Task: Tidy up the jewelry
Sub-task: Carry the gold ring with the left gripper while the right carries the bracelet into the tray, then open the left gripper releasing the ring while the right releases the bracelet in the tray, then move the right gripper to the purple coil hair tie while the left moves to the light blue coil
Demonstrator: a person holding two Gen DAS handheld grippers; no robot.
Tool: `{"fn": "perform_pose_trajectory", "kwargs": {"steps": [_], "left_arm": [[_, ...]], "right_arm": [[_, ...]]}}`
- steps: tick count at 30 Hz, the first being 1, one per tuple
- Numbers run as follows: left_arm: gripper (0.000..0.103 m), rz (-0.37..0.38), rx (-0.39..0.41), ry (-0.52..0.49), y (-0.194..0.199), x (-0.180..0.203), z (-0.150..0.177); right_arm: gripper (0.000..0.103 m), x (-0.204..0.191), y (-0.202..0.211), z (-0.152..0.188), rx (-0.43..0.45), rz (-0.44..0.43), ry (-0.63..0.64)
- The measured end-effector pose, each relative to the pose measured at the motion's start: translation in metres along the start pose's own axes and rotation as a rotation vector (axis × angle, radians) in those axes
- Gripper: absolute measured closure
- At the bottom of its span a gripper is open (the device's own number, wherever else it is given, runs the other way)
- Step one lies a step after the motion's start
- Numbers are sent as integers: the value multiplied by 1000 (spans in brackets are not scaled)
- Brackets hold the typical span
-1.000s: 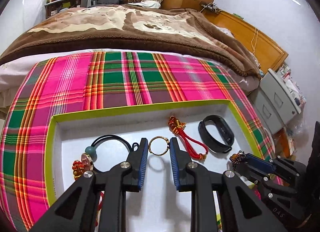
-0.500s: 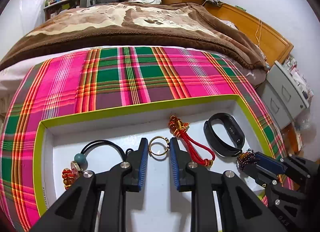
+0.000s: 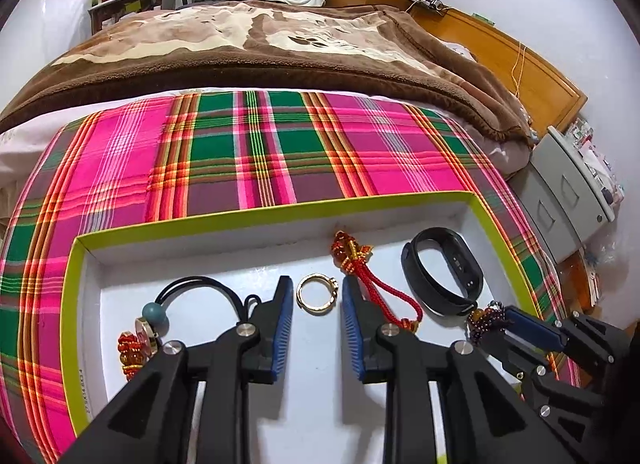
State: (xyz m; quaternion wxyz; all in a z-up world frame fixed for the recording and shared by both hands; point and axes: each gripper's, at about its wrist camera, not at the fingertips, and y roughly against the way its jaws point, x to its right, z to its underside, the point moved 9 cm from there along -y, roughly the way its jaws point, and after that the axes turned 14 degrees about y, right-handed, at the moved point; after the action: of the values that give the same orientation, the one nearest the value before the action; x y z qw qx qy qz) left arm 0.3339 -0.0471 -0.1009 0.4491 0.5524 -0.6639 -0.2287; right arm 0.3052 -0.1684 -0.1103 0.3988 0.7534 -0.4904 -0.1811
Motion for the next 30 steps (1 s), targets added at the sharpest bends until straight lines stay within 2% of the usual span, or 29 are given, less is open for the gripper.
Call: {"fn": "perform_pose_trajectory", "kwargs": {"steps": [7,9,22,30], "left_arm": [[70,8,20,-1,12,2,2],[66,16,21,-2,18,3,4],[63,38,105,21,79,-10,21],[63,56,113,46,104,-25,52]], "right_arm": [[74,2,8,-1,21,-8,-33],[60,0,11,-1,25,-12,-33],[59,-13,48,3,97,-28,-50],[59,-29,62,18,100,-53,-39]]}}
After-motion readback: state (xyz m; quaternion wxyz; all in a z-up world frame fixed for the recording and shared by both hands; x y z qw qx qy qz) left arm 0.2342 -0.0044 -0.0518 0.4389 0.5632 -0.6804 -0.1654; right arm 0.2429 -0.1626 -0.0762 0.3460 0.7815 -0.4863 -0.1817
